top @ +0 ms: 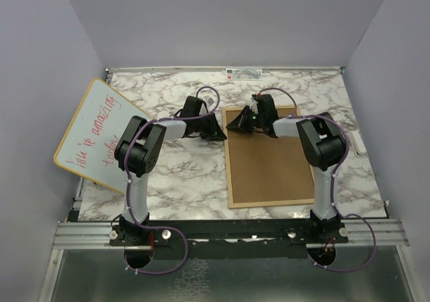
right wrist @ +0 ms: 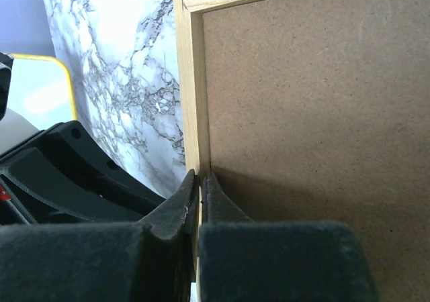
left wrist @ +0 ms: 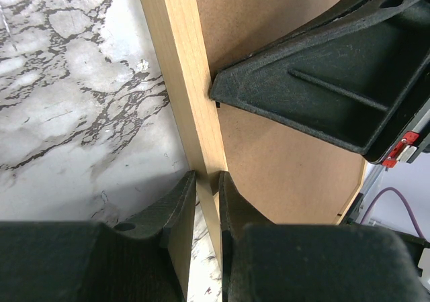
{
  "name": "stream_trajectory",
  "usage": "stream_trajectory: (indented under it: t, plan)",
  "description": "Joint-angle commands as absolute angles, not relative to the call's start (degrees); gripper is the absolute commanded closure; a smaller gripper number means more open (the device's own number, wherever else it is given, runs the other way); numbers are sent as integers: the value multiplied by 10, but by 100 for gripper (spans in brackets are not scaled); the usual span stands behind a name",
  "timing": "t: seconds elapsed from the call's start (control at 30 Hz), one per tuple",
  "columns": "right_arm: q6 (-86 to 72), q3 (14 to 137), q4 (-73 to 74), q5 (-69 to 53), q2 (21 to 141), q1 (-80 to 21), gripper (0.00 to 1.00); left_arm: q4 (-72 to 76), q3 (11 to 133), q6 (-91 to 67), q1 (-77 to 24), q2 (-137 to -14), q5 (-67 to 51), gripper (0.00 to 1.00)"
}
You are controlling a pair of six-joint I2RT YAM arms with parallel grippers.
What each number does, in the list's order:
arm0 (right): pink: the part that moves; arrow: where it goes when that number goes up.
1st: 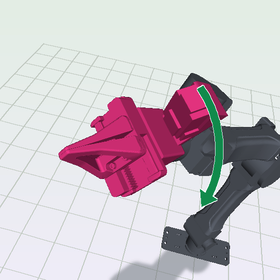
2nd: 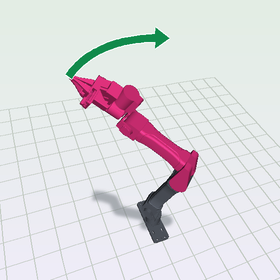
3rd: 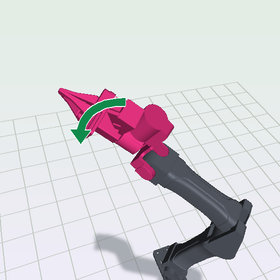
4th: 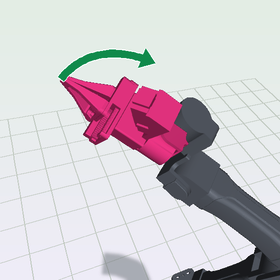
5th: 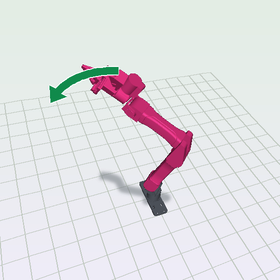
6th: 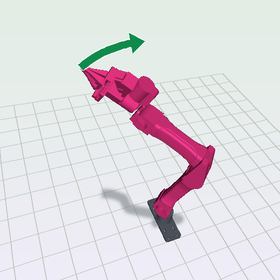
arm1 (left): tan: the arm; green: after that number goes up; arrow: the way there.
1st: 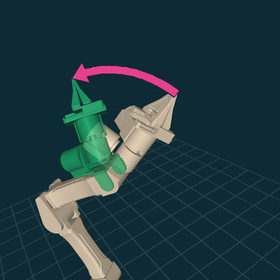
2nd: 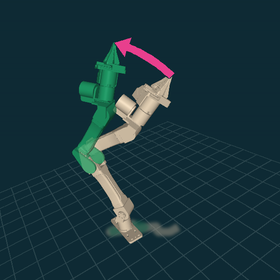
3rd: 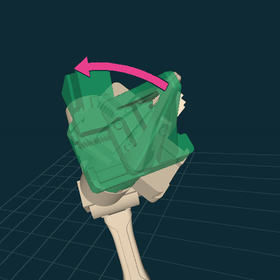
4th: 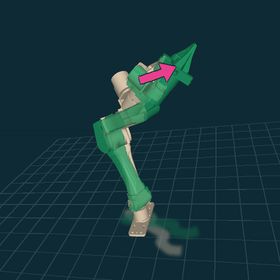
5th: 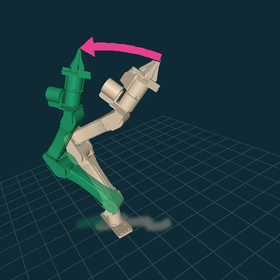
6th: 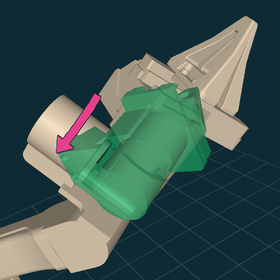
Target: Put the photo into the frame
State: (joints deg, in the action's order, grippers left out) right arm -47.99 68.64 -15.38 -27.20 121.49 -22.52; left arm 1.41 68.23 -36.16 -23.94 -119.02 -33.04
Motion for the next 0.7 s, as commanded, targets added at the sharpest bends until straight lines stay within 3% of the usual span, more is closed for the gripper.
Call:
stream_trajectory:
  t: [0.0, 0.37, 0.67]
  plan:
    - [-462, 647, -116, -261, 1232, -228, 100, -150, 629, -304, -238, -1282, -171, 85]
    - [-478, 674, -173, -278, 1168, -227, 100, -151, 629, -301, -235, -1284, -168, 86]
    - [-486, 677, -177, -302, 1189, -228, 100, -153, 631, -301, -233, -1286, -167, 86]
